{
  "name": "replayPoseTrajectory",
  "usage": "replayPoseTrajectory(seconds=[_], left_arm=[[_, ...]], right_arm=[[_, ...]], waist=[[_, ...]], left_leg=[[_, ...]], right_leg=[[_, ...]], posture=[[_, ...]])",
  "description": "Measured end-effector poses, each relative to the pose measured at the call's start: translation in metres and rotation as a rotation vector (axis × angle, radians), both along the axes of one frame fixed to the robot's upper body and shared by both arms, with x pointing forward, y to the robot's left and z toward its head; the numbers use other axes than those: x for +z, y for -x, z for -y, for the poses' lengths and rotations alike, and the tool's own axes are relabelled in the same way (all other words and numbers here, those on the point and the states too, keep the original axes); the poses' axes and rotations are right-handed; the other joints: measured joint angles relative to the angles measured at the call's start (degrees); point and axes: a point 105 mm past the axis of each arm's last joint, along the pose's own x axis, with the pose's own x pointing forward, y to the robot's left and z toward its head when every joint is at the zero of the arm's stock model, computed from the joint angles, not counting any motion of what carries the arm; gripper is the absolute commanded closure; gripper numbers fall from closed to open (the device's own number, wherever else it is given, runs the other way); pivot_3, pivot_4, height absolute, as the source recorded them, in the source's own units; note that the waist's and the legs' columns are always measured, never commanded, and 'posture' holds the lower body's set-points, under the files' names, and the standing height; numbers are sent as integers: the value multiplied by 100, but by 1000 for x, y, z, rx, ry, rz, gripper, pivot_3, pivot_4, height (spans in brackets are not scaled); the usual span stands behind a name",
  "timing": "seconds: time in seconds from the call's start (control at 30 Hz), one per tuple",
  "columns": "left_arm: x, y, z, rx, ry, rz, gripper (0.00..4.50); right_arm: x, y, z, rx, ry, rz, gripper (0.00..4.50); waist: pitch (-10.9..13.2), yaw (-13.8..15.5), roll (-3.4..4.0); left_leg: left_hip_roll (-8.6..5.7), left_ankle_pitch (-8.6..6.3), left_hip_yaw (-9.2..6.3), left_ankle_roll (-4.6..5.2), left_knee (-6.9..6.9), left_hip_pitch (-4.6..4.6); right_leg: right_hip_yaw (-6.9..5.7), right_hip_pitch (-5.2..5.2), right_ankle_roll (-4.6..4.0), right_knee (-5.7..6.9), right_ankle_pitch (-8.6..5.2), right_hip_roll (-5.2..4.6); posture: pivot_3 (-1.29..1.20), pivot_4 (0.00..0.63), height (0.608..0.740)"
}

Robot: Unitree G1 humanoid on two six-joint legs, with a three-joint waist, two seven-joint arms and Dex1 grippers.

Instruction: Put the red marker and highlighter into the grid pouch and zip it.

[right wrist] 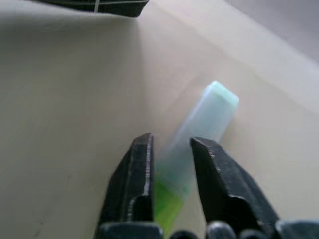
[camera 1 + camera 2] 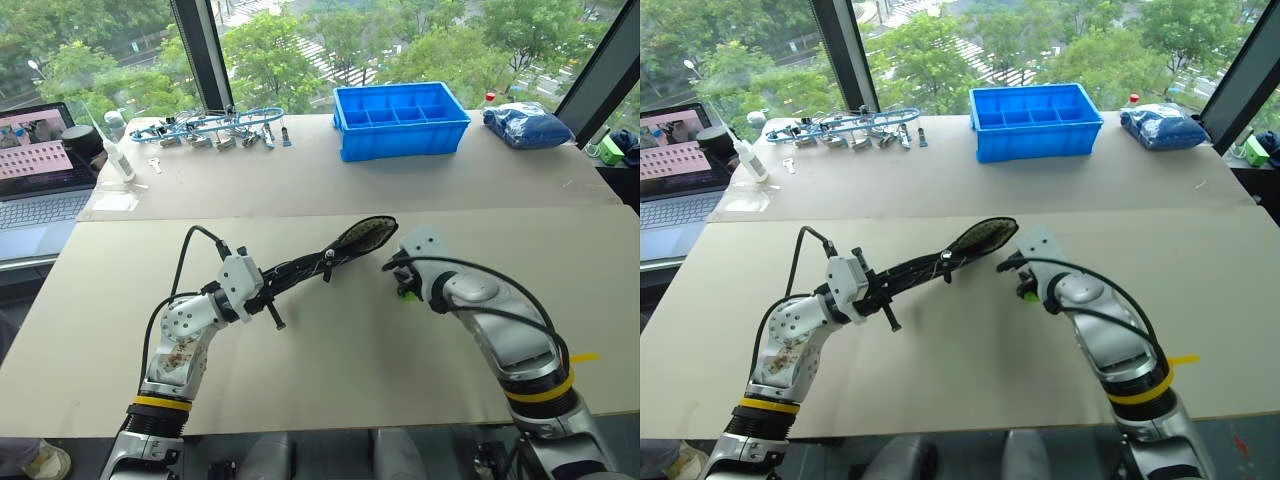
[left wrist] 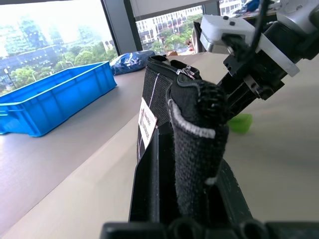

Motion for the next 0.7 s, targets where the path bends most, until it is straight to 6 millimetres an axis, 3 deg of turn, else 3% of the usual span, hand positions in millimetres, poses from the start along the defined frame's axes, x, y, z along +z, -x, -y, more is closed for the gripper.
replayPoseTrajectory(seconds=[0.1, 0.33, 0.43, 0.67, 0.7], left_arm=[[0, 0, 0, 3, 1, 1, 4486], [0, -1, 0, 7, 3, 1, 4486], [0, -1, 0, 8, 4, 1, 4486], [-3, -3, -1, 12, 9, -12, 4486], [-3, -3, -1, 12, 9, -12, 4486]], right_arm=[[1, -5, 9, 28, 104, 56, 4456], [1, -12, 15, 41, 147, 88, 4456], [3, -13, 17, 51, 60, 51, 3732], [25, -20, 22, 46, -142, 29, 1317], [28, -22, 24, 43, -156, 28, 1317]], waist=[[-1, -3, -2], [-1, -4, -3], [-1, 2, -3], [-1, -19, -3], [-1, -18, -3]], left_leg=[[0, 0, 0, 0, -1, 1], [0, 0, 0, 0, -1, 1], [0, 0, 0, 0, -1, -1], [0, -1, 0, 2, -4, 0], [0, -1, 0, 2, -4, 0]], right_leg=[[0, 0, 0, -1, 0, 0], [0, 0, 0, -2, 0, 0], [0, 0, 0, -5, 0, 0], [0, -3, -1, -3, 0, 0], [0, -3, -1, -3, 0, 0]], posture=[[0, 150, 740], [0, 150, 740], [0, 150, 740], [0, 150, 740], [0, 150, 740]])
